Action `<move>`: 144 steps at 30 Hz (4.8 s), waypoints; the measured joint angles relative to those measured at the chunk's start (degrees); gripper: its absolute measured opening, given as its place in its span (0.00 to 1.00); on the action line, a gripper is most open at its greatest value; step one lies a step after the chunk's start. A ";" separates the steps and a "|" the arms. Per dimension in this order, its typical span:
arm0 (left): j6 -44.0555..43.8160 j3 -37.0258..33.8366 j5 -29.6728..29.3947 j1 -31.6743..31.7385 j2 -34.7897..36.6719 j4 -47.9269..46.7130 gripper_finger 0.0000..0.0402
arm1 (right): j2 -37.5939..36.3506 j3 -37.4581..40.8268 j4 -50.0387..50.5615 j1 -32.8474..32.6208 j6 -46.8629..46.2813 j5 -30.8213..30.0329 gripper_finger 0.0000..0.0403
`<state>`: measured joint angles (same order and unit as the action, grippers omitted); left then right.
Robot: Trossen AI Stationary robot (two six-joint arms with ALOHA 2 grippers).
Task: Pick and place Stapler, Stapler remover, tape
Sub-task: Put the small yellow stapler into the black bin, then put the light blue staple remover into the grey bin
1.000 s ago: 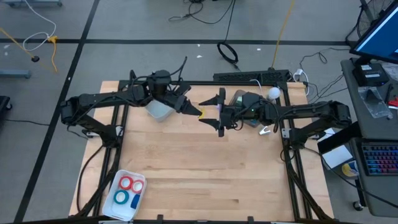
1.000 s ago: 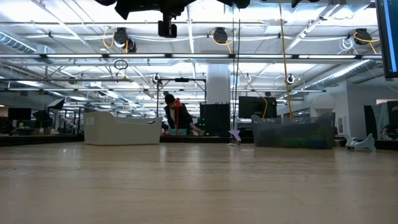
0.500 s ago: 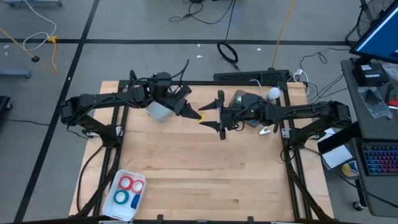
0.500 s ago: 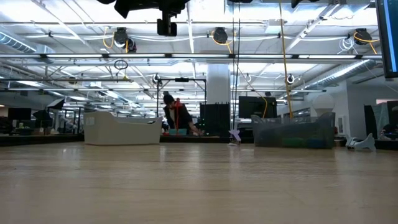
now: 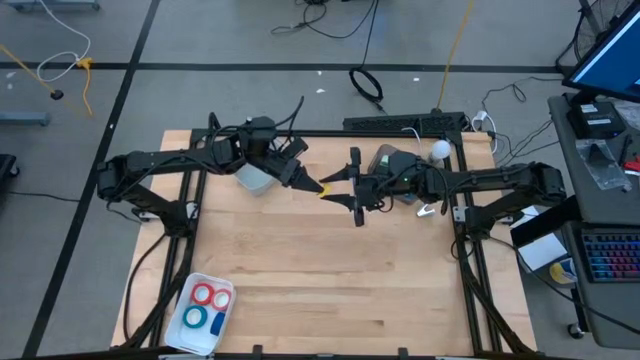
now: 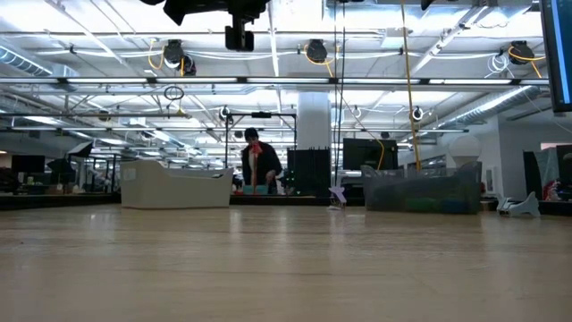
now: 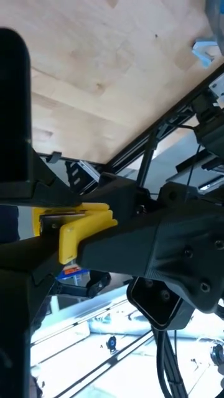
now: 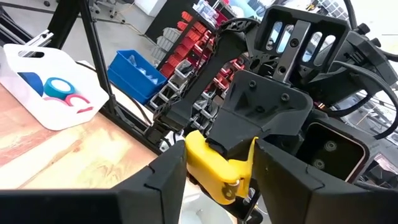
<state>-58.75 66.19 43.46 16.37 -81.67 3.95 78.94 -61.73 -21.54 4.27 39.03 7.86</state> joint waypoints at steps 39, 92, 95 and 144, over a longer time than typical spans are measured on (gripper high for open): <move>4.65 0.00 -0.61 1.13 -0.02 -2.47 0.42 | 0.09 0.07 0.99 -0.63 -0.46 -4.10 0.26; 13.56 0.00 -2.06 2.35 -0.11 -18.75 0.33 | -7.21 4.85 72.11 15.58 -31.08 -22.56 0.16; 13.74 0.00 -2.08 2.35 -0.11 -18.75 0.33 | -7.21 7.58 72.28 17.12 -31.14 -19.46 0.16; 35.31 0.00 -20.97 2.37 -0.07 -23.89 0.33 | -21.34 11.91 91.13 20.00 -50.69 -3.71 0.25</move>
<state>-23.44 66.19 22.49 18.74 -81.73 -19.94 57.59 -49.82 69.59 24.27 -11.67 4.14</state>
